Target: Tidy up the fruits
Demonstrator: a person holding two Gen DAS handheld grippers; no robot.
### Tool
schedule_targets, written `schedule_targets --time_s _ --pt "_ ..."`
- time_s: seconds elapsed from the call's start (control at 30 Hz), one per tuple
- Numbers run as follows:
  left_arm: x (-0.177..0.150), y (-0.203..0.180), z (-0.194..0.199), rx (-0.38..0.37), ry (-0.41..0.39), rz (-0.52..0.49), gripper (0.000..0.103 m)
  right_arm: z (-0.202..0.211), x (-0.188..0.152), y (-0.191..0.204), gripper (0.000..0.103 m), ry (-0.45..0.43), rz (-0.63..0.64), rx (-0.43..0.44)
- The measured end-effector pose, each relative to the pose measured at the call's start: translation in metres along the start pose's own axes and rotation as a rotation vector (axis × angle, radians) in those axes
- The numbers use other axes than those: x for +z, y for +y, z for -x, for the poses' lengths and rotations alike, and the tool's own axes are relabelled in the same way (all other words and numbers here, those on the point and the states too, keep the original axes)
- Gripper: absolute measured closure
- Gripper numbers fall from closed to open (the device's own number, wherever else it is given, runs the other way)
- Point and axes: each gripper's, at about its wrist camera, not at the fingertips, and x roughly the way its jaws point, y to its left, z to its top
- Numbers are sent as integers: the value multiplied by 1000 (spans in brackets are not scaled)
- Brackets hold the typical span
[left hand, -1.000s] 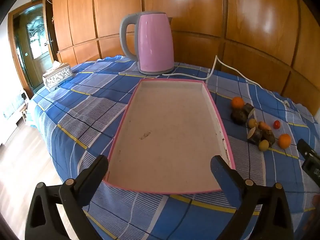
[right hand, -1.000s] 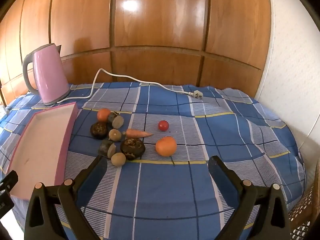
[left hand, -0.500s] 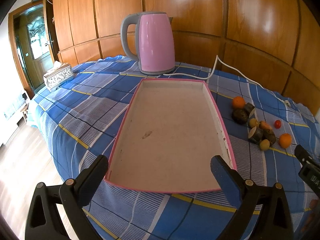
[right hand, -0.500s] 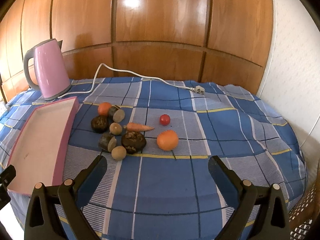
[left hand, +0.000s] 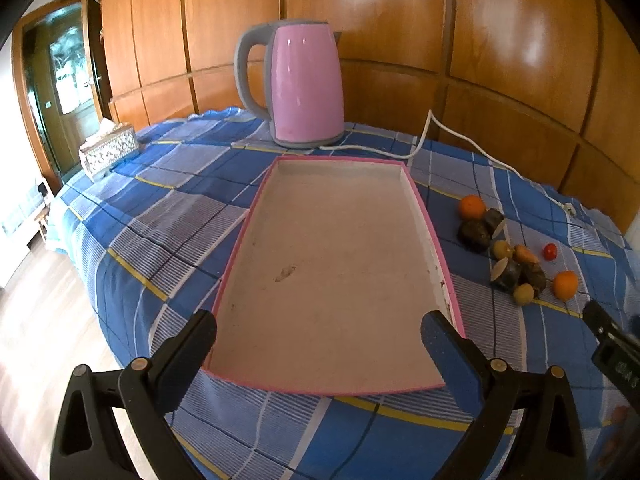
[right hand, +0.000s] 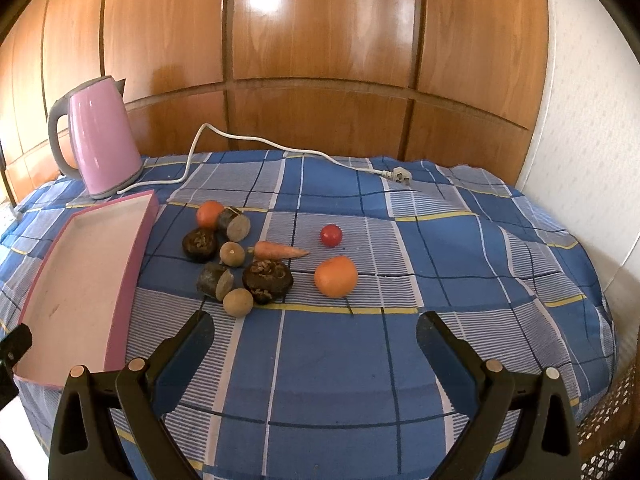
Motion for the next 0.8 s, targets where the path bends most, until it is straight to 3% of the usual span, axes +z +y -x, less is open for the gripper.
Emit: schedule_targets --time_s 0.8 --pt "9 -16 1 -24 -3 -34 0 -6 0 -22 0 22 -49 12"
